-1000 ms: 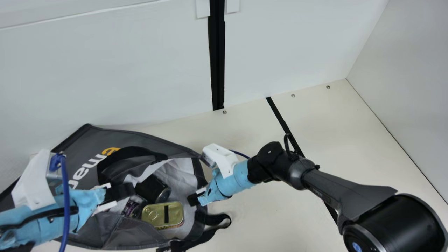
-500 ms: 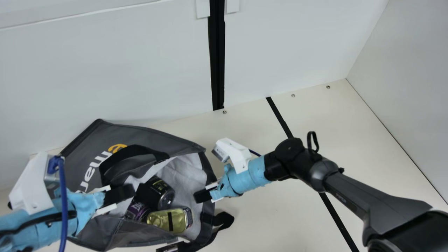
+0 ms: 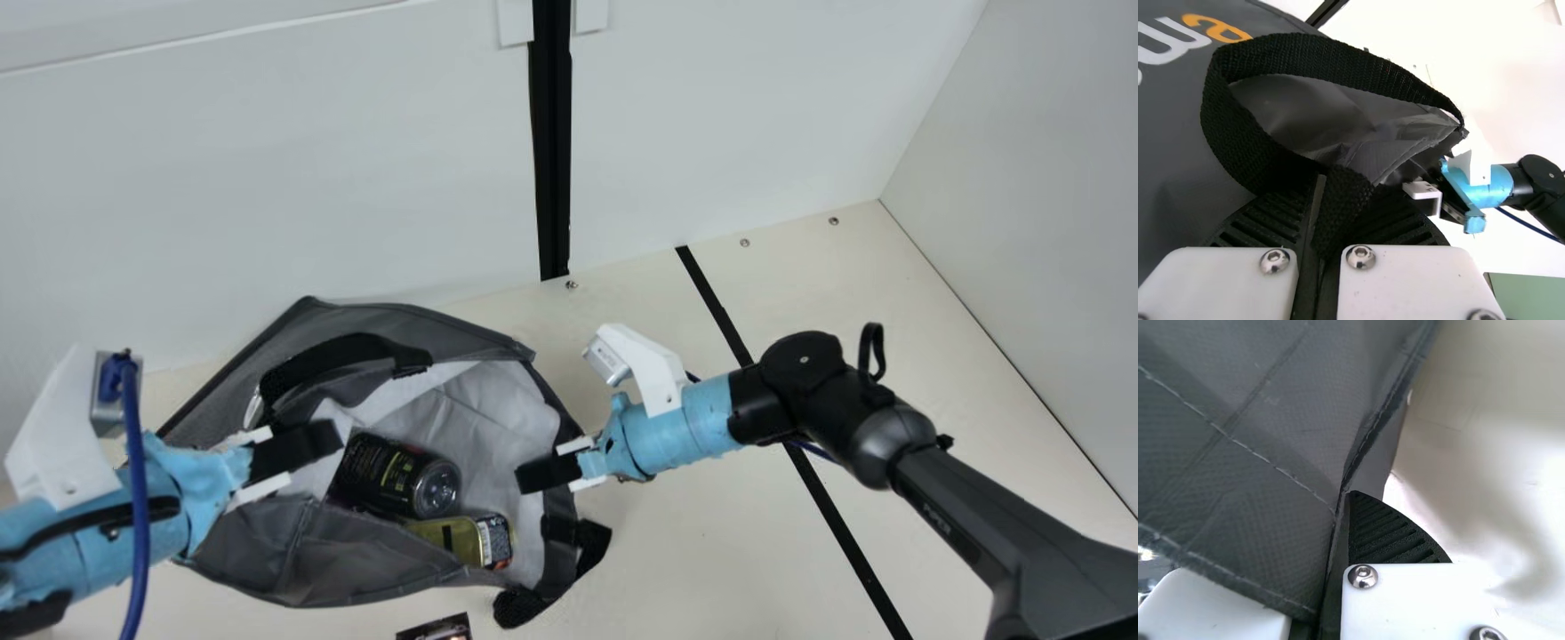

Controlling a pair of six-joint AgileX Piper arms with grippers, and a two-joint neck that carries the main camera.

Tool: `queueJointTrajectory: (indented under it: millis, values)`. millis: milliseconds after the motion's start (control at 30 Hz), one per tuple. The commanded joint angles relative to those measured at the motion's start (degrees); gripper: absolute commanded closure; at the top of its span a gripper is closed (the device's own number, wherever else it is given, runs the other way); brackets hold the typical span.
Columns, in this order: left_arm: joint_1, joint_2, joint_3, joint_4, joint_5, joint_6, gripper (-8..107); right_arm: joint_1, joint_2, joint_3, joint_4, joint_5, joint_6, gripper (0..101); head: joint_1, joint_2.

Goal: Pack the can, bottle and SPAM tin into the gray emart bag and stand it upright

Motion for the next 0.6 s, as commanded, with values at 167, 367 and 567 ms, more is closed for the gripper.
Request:
queueJointTrajectory:
  millis: [167,367,567]
  values:
    - [-0.6,0.5,-4.0,2.4,0.5,-1.5,107,-1.5,-1.6,-0.7,2.2,2.8,1.9,101,-1.3,0.0]
    - [-1.0,0.8,-7.1,3.8,1.1,-1.9,107,-0.3,-3.0,-0.8,5.9,2.8,3.4,101,-1.3,0.0]
    - [-1.4,1.5,-10.1,3.5,2.0,-0.8,107,1.5,-5.0,-0.7,11.0,2.8,5.7,101,-1.3,0.0]
